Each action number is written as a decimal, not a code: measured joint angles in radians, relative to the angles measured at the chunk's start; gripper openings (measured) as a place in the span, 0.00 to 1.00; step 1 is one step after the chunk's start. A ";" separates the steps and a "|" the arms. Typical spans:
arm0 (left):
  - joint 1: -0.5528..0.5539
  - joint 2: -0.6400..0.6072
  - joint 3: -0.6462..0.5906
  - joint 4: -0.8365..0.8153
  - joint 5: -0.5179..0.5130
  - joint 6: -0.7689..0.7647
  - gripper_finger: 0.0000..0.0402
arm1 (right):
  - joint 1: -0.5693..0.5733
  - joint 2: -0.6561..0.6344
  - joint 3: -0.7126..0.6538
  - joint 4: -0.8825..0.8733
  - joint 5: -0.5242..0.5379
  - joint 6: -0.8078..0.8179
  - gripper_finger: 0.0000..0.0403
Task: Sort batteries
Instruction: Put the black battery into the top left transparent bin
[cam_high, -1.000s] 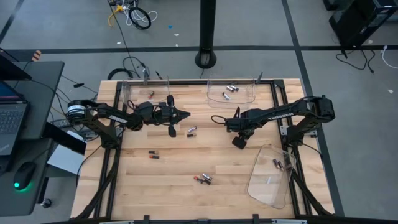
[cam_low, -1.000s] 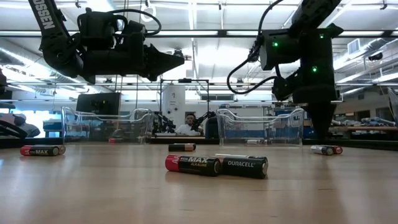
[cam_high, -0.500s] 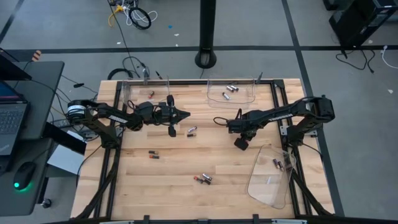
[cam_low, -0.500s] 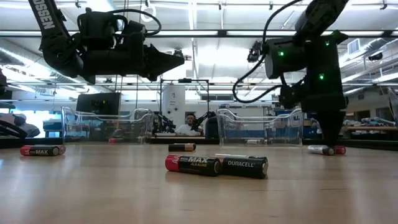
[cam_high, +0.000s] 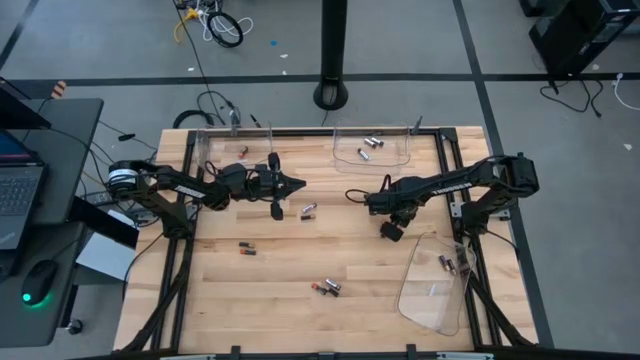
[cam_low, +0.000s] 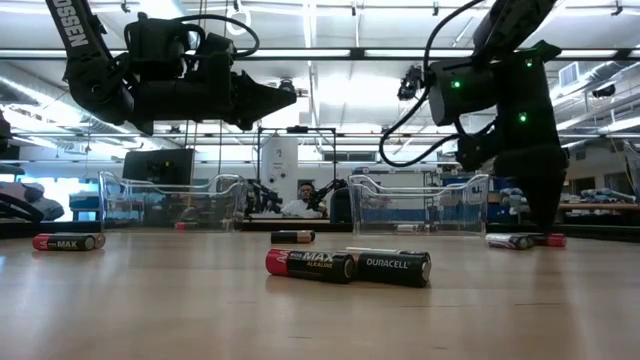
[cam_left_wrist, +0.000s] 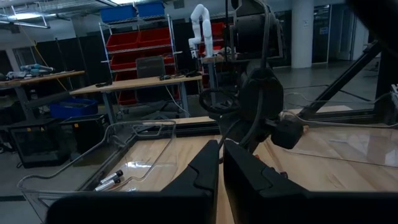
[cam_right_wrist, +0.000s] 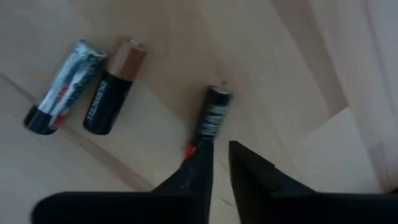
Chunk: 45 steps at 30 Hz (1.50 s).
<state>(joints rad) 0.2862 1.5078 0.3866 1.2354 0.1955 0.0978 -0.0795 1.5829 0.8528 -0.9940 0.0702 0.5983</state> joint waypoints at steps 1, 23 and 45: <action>0.000 0.000 0.000 0.000 0.000 0.000 0.07 | 0.000 0.000 0.000 0.003 -0.008 -0.001 0.18; 0.000 0.000 0.000 0.000 0.000 -0.001 0.07 | -0.072 -0.004 -0.097 0.097 -0.011 -0.075 0.28; 0.000 0.000 0.006 0.009 0.000 -0.115 0.07 | 0.050 -0.044 0.164 0.078 0.147 -0.165 0.14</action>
<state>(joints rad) 0.2863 1.5081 0.3925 1.2446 0.1955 -0.0171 -0.0300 1.5390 1.0168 -0.9162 0.2173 0.4335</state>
